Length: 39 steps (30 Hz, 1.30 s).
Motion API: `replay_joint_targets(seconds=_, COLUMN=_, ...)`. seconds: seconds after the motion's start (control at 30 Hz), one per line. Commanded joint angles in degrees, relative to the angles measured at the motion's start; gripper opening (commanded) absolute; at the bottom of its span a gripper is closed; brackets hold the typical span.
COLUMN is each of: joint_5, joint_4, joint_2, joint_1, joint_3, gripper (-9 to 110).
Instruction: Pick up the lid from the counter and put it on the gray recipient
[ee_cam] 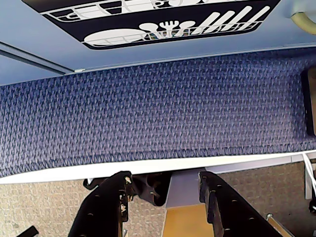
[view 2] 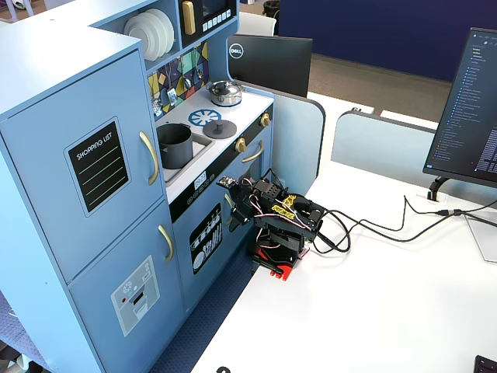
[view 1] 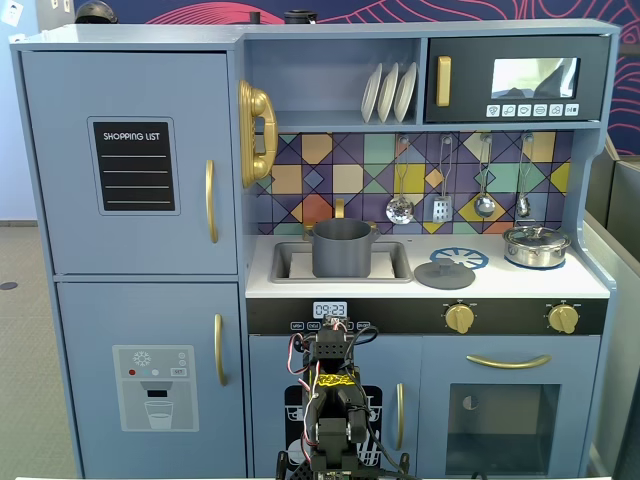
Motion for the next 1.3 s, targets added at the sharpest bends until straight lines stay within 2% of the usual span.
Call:
replay_joint_targets(seconds=0.0, joint_5=-2.02, joint_4=3.25, joint_2=-7.03, joint_1=2.29, joint_3=0.00, gripper=0)
replay_joint_targets(seconds=0.4, joint_5=-1.76, joint_4=-0.79, joint_2=-7.21, joint_1=2.29, joint_3=-1.23, gripper=0)
replay_joint_targets(seconds=0.73, joint_5=-2.37, joint_4=-5.19, joint_2=-21.80, joint_1=4.57, joint_3=-29.09, gripper=0)
replay_joint_targets(seconds=0.87, joint_5=-5.63, joint_4=-14.33, joint_2=-25.49, joint_1=9.40, joint_3=-37.62, gripper=0)
replay_joint_targets(seconds=1.03, joint_5=-12.39, joint_4=-29.88, joint_2=-25.66, joint_1=19.51, joint_3=-39.29, gripper=0)
replay_joint_targets(seconds=1.27, joint_5=-9.49, joint_4=-52.29, joint_2=-24.08, joint_1=29.53, joint_3=-37.71, gripper=0)
